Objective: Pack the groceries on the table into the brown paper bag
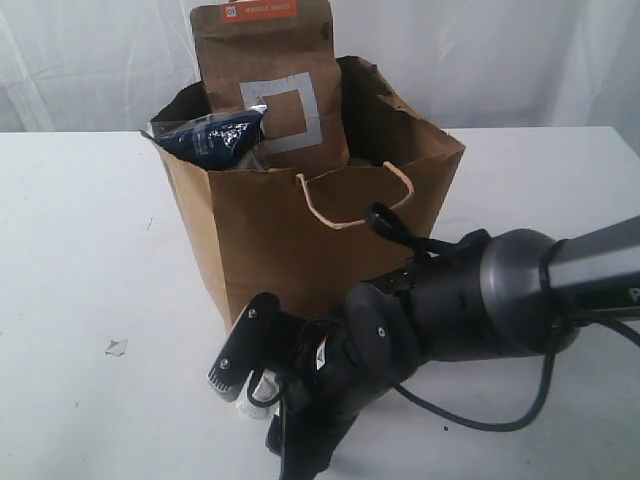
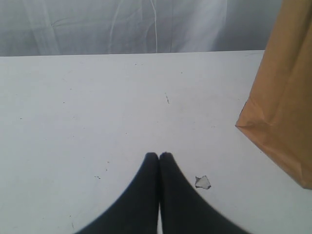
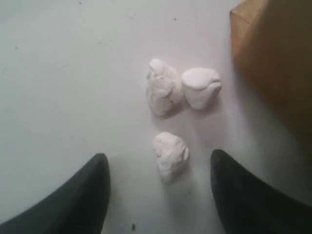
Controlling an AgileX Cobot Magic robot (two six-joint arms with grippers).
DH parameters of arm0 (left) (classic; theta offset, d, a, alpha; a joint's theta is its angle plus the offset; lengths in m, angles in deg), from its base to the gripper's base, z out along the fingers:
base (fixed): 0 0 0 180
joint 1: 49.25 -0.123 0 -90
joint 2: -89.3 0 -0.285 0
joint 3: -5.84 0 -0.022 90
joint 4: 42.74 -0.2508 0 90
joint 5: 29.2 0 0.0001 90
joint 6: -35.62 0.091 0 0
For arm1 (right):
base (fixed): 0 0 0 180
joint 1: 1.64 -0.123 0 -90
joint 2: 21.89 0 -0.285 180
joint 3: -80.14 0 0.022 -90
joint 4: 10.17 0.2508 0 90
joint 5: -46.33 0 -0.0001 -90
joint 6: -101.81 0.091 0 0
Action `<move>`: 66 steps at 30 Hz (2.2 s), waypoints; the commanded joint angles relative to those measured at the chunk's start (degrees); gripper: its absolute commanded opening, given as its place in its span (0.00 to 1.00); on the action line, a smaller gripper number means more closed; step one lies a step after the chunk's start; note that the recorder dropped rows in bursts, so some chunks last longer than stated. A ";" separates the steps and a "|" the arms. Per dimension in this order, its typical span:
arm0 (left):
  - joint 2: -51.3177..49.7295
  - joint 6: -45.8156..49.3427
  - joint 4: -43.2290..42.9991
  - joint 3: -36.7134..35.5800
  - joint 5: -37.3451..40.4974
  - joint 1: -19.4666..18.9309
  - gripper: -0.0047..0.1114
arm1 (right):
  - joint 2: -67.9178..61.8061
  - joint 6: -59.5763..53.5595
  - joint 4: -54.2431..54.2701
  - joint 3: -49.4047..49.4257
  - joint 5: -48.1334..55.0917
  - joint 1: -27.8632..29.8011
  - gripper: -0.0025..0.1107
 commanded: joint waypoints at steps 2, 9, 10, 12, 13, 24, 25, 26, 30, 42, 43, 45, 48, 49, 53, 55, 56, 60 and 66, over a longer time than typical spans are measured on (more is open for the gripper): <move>0.27 0.00 -0.05 -0.21 0.09 -0.13 0.04 | -2.90 -0.48 -0.30 -2.21 0.73 -0.04 0.51; 0.27 0.00 -0.05 -0.21 0.09 -0.13 0.04 | -3.52 2.22 -0.08 -2.60 2.30 -0.04 0.23; 0.27 0.00 -0.05 -0.21 0.09 -0.13 0.04 | -3.26 3.16 -0.08 -2.60 2.85 -0.04 0.18; 0.27 0.00 -0.05 -0.21 0.09 -0.13 0.04 | -2.76 5.03 -0.08 -2.41 2.94 -0.04 0.12; 0.27 0.00 -0.05 -0.21 0.09 -0.13 0.04 | -2.46 5.89 -0.08 -2.25 2.77 -0.04 0.10; 0.27 0.00 -0.05 -0.21 0.09 -0.13 0.04 | 6.06 11.14 0.08 2.57 1.61 -1.58 0.09; 0.27 0.00 -0.05 -0.21 0.09 -0.13 0.04 | 6.61 11.14 0.07 3.14 1.61 -2.00 0.09; 0.27 0.00 -0.05 -0.21 0.09 -0.13 0.04 | 7.54 11.14 0.07 3.95 1.72 -2.33 0.09; 0.27 0.00 -0.05 -0.21 0.09 -0.13 0.04 | 10.29 11.14 0.07 5.85 2.55 -3.95 0.09; 0.27 0.00 -0.05 -0.21 0.09 -0.13 0.04 | 17.32 18.59 2.87 14.38 1.61 -5.93 0.09; 0.27 0.00 -0.05 -0.21 0.09 -0.13 0.04 | 18.19 20.30 2.87 15.31 1.19 -5.93 0.09; 0.27 0.00 -0.05 -0.21 0.09 -0.13 0.04 | 20.15 24.29 2.87 17.02 0.77 -5.93 0.09; 0.27 0.00 -0.05 -0.21 0.09 -0.13 0.04 | 24.27 32.87 2.87 20.08 -0.44 -5.93 0.09; 0.27 0.00 -0.05 -0.21 0.09 -0.13 0.04 | 25.82 34.87 2.87 21.09 -1.01 -5.93 0.09; 0.27 0.00 -0.05 -0.21 0.09 -0.13 0.04 | 30.97 38.63 2.87 23.78 -2.59 -5.93 0.09; 0.27 0.00 -0.05 -0.21 0.09 -0.13 0.04 | 32.59 39.50 2.87 24.84 -3.40 -5.93 0.09; 0.27 0.00 -0.05 -0.21 0.09 -0.13 0.04 | 33.34 39.66 2.87 25.60 -4.19 -5.93 0.09; 0.27 0.00 -0.05 -0.21 0.09 -0.13 0.04 | 35.27 40.73 2.87 29.74 -8.29 -5.93 0.09; 0.27 0.00 -0.05 -0.21 0.09 -0.13 0.04 | 38.77 43.45 2.87 34.71 -11.09 -5.78 0.09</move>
